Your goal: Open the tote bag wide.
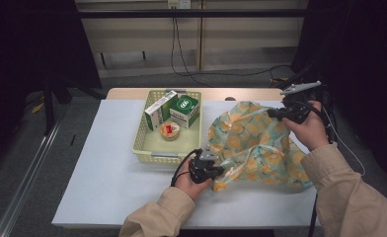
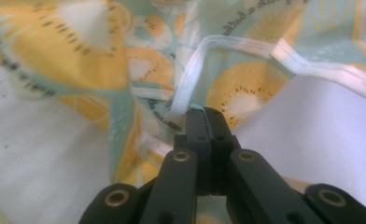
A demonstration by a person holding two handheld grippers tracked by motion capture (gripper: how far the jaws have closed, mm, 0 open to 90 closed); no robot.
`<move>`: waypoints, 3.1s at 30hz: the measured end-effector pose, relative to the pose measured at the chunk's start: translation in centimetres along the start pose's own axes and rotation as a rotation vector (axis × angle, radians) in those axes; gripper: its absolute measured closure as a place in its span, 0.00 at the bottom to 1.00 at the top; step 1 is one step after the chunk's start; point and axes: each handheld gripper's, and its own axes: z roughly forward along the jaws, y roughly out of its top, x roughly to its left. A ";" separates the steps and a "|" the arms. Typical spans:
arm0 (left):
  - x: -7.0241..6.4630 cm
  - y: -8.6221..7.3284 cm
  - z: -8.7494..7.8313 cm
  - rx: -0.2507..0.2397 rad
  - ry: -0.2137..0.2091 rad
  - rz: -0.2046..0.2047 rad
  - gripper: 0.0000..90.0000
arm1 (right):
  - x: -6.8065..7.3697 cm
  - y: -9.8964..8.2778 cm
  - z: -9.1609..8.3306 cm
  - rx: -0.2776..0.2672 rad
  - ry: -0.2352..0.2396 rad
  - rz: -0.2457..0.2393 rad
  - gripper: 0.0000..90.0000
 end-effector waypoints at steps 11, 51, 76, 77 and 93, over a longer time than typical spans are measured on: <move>0.2 -0.2 -0.9 -0.008 0.037 -0.005 1.00 | 0.4 0.3 -1.3 -0.026 -0.014 0.002 1.00; -1.5 1.2 -0.4 -0.015 -0.142 -0.053 0.40 | 3.1 -0.2 1.4 -0.001 0.104 -0.028 1.00; 3.0 6.5 -9.6 -0.117 -0.032 0.002 0.10 | 3.1 -0.7 1.0 -0.005 0.110 -0.031 1.00; 3.4 6.6 -9.9 -0.115 -0.029 0.003 0.08 | 3.1 -0.7 0.9 -0.006 0.111 -0.029 1.00; 8.8 6.1 -12.4 -0.122 0.087 -0.001 0.07 | 2.7 -0.9 0.4 -0.014 0.115 -0.026 1.00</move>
